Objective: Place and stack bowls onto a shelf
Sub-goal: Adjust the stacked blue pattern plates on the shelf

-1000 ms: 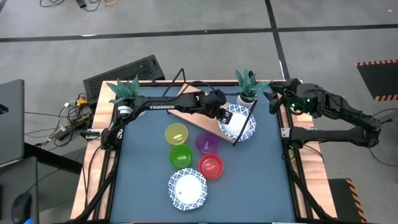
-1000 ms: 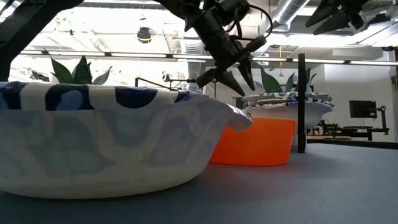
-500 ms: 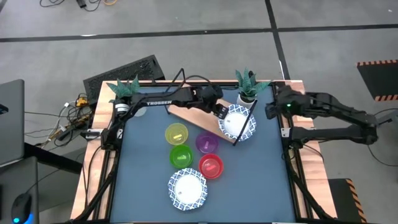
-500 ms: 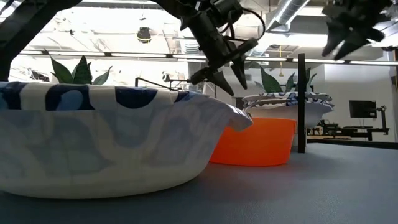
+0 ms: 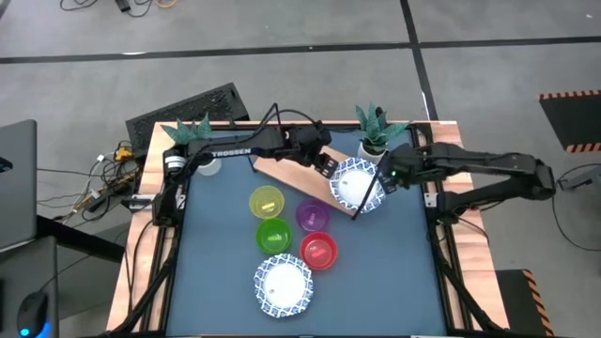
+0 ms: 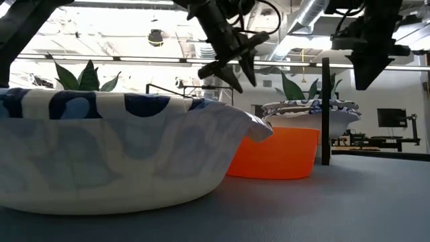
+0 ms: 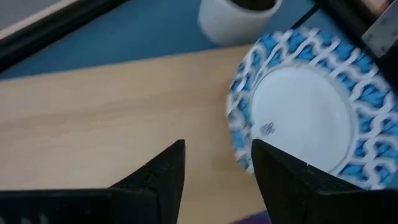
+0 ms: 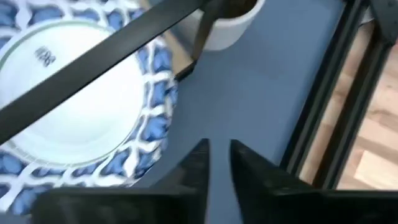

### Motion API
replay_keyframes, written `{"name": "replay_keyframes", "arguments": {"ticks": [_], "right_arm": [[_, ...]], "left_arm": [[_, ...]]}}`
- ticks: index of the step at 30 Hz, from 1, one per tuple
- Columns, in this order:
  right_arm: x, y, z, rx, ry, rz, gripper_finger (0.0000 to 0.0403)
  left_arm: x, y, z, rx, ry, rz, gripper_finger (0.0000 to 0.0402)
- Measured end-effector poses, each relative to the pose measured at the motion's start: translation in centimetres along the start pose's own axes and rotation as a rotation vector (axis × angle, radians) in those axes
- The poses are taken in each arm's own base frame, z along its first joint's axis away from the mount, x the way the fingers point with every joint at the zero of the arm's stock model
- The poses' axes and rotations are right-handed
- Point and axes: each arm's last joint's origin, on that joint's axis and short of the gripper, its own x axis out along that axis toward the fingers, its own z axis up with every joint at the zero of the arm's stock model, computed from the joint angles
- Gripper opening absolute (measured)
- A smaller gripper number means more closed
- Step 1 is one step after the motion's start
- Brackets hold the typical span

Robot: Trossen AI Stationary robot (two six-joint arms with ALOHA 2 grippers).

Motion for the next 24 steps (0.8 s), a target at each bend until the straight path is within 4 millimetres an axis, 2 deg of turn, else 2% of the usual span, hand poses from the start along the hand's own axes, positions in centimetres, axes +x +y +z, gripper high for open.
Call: {"name": "replay_keyframes", "arguments": {"ticks": [3,9,13,16,24], "right_arm": [[-0.2,0.6,-0.6,0.002,-0.014,0.008,0.0018],[-0.7,0.0,-2.8,0.106,-0.044,0.083,0.0022],[0.8,-0.6,-4.9,0.187,-0.03,0.137,0.0017],[2.0,-0.4,-6.0,0.244,-0.032,0.201,0.0017],[4.1,1.1,-6.8,0.267,-0.033,0.27,0.0017]], "left_arm": [[-0.6,0.0,0.2,0.001,-0.012,0.008,0.0169],[-1.3,0.1,0.3,0.007,-0.023,0.011,0.0169],[-1.4,0.0,0.5,0.005,-0.036,0.006,0.0169],[-1.4,0.0,0.5,0.005,-0.035,0.004,0.0169],[-1.4,0.0,0.5,0.006,-0.034,0.004,0.0169]]}}
